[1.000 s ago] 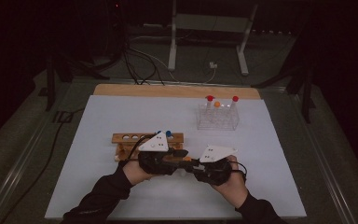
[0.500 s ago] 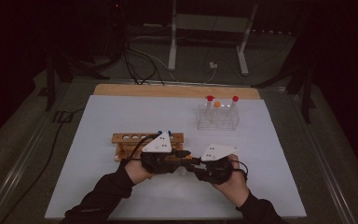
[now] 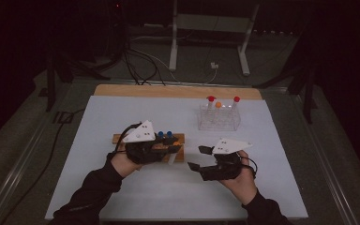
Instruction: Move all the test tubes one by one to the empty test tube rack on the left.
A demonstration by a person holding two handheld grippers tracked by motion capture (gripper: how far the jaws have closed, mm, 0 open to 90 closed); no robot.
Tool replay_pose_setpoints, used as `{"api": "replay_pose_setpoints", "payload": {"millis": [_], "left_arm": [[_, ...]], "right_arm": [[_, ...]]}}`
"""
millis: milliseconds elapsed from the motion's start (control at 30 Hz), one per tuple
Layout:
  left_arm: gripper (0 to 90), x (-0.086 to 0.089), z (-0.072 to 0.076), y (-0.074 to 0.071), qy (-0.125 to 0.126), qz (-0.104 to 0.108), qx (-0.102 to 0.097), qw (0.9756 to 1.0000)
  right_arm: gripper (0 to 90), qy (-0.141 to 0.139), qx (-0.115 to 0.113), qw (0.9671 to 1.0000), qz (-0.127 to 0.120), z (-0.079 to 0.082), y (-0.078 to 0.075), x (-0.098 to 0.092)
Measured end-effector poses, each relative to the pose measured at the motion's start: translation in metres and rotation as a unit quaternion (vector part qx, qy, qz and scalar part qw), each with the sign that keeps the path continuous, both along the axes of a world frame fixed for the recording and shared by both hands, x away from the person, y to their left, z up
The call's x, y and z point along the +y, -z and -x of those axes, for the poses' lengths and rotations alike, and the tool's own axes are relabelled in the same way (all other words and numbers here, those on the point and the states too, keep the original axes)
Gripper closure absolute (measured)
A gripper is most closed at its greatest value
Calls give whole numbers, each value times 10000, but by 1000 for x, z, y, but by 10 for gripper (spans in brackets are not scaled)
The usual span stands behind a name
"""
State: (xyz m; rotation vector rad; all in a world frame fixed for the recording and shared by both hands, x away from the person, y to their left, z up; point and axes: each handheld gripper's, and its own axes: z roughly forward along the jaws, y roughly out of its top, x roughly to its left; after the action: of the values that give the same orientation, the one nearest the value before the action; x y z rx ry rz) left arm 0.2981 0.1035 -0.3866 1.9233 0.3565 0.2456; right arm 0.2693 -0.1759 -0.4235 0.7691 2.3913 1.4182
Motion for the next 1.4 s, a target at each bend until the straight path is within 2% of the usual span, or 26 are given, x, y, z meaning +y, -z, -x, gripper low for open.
{"api": "replay_pose_setpoints", "payload": {"millis": [133, 233, 300, 333, 600, 767, 967, 1167, 1400], "left_arm": [[716, 13, -4, -9, -199, 64, -78, 9998], [716, 24, -7, -16, -383, 132, -147, 9991], [717, 30, -10, -19, -487, 197, -143, 9985], [717, 33, -11, -20, -553, 190, -169, 9981], [717, 47, -27, -18, -906, 293, -190, 9953], [717, 53, -40, -11, -1156, 405, -127, 9924], [717, 58, -53, 6, -1376, 645, 23, 9884], [717, 57, -57, 23, -1472, 619, 121, 9871], [717, 56, -57, 39, -1515, 431, 239, 9872]], "right_arm": [[170, 176, -80, 9997, -133, 0, -2, -3], [125, 287, -107, 9993, -232, 0, -4, -6], [30, 160, -70, 9994, -285, -1, -5, -9], [14, 160, -85, 9994, -282, -1, -5, -10], [0, 209, -115, 9994, -246, -1, -8, -14], [0, 208, -106, 9994, -251, -2, -8, -16], [0, 197, -97, 9995, -213, -2, -7, -17], [0, 195, -91, 9995, -212, -3, -6, -18], [0, 182, -43, 9995, -238, -3, -6, -20]]}}
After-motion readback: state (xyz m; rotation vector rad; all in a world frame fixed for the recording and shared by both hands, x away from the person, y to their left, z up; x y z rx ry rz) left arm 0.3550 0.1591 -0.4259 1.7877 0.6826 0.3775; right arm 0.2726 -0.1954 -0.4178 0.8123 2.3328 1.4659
